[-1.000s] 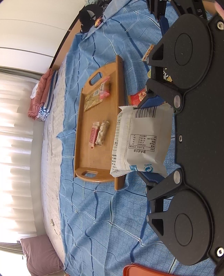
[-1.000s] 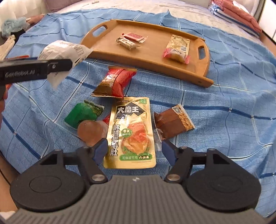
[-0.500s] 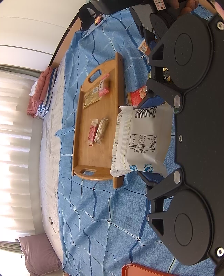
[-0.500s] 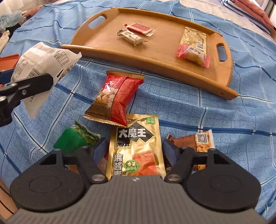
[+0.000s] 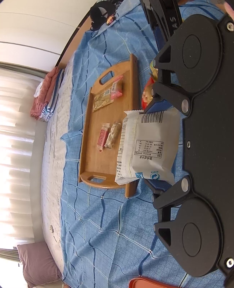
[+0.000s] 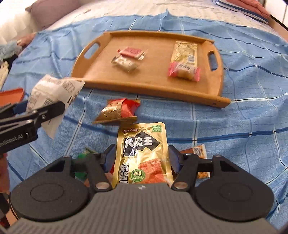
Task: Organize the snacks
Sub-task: 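Carry the white bag and yellow pack over the wooden tray with both grippers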
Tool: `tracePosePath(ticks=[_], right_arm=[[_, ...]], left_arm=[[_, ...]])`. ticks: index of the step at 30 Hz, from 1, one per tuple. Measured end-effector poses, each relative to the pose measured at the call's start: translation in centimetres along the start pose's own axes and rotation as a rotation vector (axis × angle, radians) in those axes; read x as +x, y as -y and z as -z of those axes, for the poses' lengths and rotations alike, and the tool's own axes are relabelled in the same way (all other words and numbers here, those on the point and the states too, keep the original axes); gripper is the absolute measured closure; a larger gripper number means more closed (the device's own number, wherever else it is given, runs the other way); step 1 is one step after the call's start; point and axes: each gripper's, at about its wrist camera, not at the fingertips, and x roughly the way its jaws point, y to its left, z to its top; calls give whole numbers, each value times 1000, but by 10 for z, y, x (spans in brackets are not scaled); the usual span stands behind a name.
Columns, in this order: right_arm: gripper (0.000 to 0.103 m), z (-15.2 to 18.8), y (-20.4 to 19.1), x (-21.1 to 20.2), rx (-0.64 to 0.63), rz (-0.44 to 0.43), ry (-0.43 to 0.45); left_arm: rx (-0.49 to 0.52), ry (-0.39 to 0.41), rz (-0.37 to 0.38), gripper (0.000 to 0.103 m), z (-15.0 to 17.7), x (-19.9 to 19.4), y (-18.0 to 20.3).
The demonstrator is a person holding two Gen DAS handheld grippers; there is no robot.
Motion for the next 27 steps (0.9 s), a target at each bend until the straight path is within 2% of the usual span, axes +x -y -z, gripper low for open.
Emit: tracePosePath(ticks=[10,15,22,27], right_arm=[[40,-46,32,-23,114,23,149],[40,-78,42,-23,146,7,261],[40,-127,44,0,166,-17,355],[40,-157,39,28,167,-32,372]], left_arm=[[-40,24,-13,32,-52,22,-1],[-39,21,9,32,-89,48,1],[-81,0,9,32,-135,97,3],[-100,-35,-9,32,-155,142,4]])
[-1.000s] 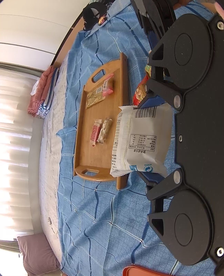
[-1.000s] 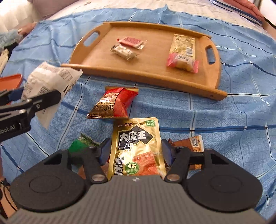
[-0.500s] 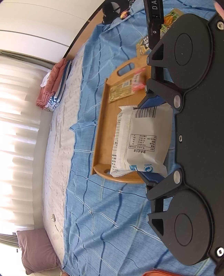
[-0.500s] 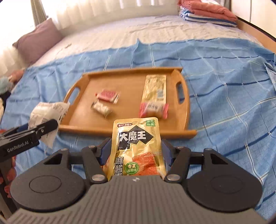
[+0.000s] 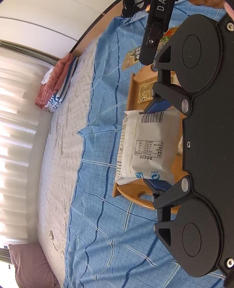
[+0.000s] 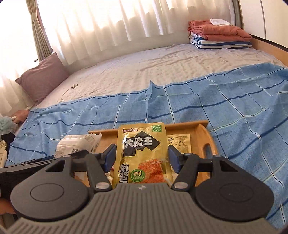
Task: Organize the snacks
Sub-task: 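Carry the white bag and yellow pack over the wooden tray with both grippers, then lower both snacks onto the tray and open both grippers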
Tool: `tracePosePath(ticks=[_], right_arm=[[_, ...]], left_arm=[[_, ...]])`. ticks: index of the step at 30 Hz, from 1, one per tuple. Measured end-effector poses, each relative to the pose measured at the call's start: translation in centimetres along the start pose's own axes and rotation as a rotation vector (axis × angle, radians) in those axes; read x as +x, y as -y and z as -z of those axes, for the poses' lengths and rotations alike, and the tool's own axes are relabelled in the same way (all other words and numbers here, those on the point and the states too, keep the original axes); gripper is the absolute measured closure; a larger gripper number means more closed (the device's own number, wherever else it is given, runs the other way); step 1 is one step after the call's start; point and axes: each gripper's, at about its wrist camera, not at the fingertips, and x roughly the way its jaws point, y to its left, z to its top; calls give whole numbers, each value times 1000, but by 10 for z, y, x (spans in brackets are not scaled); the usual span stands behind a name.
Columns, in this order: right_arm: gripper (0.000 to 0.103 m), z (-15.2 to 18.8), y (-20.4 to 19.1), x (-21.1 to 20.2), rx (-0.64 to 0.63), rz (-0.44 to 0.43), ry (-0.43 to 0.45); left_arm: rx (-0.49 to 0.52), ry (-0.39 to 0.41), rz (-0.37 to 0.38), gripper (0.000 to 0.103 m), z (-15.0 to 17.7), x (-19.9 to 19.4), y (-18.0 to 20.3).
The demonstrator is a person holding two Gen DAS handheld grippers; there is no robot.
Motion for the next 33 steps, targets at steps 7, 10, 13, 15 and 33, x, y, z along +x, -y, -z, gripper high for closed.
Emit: tracePosePath(ticks=[7,10,13,15,33], right_arm=[[40,-15,1,60,45,40,-45],[40,-17,6,83,66,49,-71],[40,-14,9,103,89,40,-94],[40,-11,9,115,84,41,-110],[39,6,8,163,31,85,-175]], left_arm=[[-20,-56,10,32,-5,62,-6],[-15,-72,-3,32,-6,83,-9],[-8,-79,-7,32,-3,100,-13],[-1,-86,-17,32,-1,108,-15],[23,-84,-37,32,11,131,-26]])
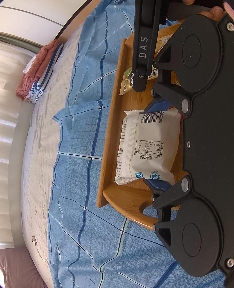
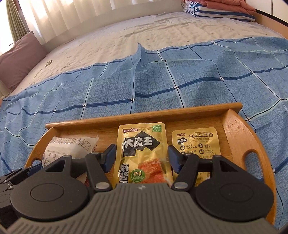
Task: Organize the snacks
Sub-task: 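Lower both snacks onto the tray and open both grippers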
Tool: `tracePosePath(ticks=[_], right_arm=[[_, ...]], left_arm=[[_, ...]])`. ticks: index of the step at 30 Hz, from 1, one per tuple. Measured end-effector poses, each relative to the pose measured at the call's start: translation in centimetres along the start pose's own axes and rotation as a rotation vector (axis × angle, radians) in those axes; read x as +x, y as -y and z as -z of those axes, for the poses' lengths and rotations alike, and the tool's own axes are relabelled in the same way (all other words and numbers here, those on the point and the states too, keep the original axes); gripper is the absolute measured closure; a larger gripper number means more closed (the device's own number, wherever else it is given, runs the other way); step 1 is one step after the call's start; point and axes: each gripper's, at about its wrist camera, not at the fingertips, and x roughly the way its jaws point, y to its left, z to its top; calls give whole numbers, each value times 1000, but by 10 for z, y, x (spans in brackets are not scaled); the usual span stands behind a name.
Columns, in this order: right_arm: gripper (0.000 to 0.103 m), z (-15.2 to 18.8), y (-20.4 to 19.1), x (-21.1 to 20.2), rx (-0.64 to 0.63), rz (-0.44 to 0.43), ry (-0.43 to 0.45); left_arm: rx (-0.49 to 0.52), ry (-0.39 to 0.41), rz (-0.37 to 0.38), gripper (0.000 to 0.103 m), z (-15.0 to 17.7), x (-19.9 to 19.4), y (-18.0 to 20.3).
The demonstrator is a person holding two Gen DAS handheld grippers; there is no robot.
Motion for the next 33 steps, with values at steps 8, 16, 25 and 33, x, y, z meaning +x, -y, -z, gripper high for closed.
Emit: tracePosePath(ticks=[8,16,25,33], right_arm=[[39,0,0,2,-6,4,13],[39,1,-2,2,-12,8,15],[36,1,-3,2,-18,14,13],[28,0,0,-4,-2,9,21]], left_arm=[[27,12,-11,32,2,1,3],[34,15,-14,31,3,0,4],[33,8,-16,31,2,0,3],[42,9,-37,21,1,-5,4]])
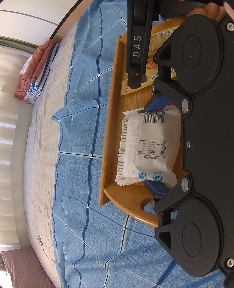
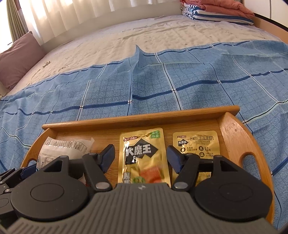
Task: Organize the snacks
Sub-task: 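Lower both snacks onto the tray and open both grippers, then withdraw both grippers from the tray toward the remaining snacks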
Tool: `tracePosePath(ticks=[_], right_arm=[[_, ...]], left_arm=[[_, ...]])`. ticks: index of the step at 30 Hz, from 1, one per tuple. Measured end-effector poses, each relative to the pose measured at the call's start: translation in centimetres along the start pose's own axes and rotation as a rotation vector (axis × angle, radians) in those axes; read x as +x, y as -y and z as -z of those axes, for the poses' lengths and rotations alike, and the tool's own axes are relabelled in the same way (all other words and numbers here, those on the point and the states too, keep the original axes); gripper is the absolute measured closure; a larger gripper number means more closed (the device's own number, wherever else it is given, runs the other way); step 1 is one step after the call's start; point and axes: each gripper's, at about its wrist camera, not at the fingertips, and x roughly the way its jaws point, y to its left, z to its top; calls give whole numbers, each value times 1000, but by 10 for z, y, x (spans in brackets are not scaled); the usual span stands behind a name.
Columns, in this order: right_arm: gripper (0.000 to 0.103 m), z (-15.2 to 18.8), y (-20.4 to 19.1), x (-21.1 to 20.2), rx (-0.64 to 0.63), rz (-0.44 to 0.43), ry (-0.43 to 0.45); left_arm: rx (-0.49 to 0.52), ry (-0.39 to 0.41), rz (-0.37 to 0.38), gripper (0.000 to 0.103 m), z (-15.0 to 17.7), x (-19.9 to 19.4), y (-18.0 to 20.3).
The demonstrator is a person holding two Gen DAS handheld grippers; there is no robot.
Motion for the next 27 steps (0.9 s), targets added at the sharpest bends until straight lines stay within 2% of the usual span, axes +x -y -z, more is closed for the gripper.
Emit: tracePosePath(ticks=[5,9,12,21,27], right_arm=[[27,-1,-1,-10,7,-7,15],[22,1,-2,-25,7,-16,34],[13,5,-2,-42,0,2,63],[6,36,7,-110,-70,8,118],[3,68,17,-159,-105,-8,154]], left_arm=[[18,26,-16,13,-2,-12,-1],[1,48,9,3,-3,-27,-4],[5,54,12,2,-1,-39,-4],[70,98,44,1,23,-104,1],[84,107,96,0,53,-155,3]])
